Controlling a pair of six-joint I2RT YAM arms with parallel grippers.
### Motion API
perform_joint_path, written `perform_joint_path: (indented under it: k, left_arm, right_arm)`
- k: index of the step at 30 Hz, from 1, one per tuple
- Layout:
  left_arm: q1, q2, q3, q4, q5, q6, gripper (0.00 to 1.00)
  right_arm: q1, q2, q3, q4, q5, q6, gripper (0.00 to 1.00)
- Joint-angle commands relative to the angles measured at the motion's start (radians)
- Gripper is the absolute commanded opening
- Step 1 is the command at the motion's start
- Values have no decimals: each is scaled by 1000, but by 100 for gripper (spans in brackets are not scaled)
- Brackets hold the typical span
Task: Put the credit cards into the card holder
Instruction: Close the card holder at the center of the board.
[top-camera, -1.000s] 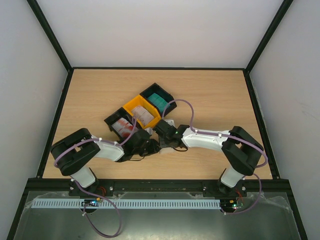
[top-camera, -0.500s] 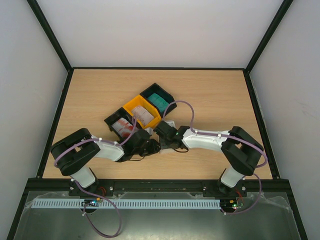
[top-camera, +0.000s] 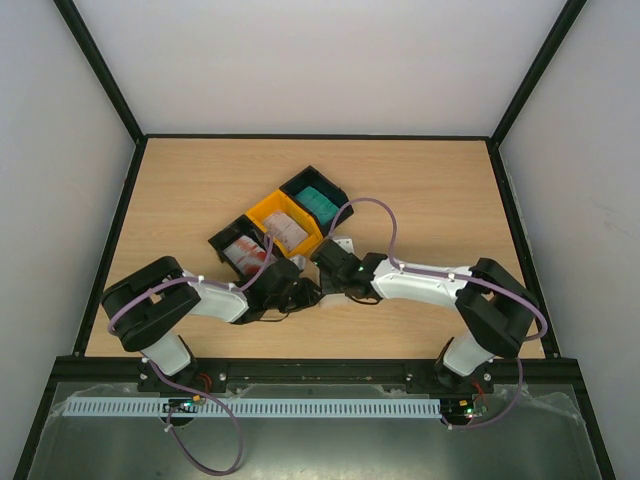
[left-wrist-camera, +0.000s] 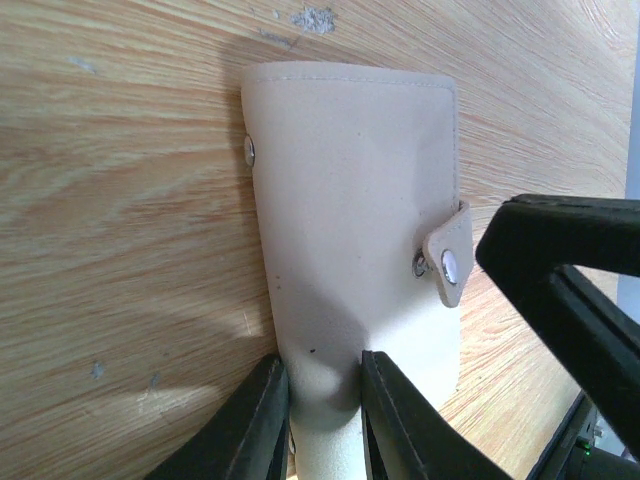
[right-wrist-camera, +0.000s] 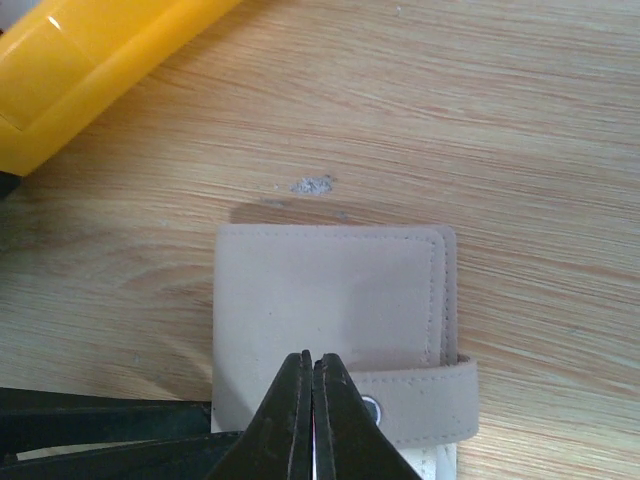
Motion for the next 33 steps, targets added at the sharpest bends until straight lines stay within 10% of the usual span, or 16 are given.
perform_joint_path:
  k: [1,14,22,33]
  left_arm:
    - [-7,29,3,-48,-18,14,23]
    - [-8,23,2,-52,-18,12,23]
    - [-8,25,4,-50,-18,11,24]
    - [-9,31,6,-51,-20,9,24]
  right_arm:
    - [4,-21,-11,15,41,15,2]
    - [4,-18,-2,-6,66,8,3]
    - [8,5,8,-84,84,-17,33]
    - [42,88,53,-133,83,-41,40]
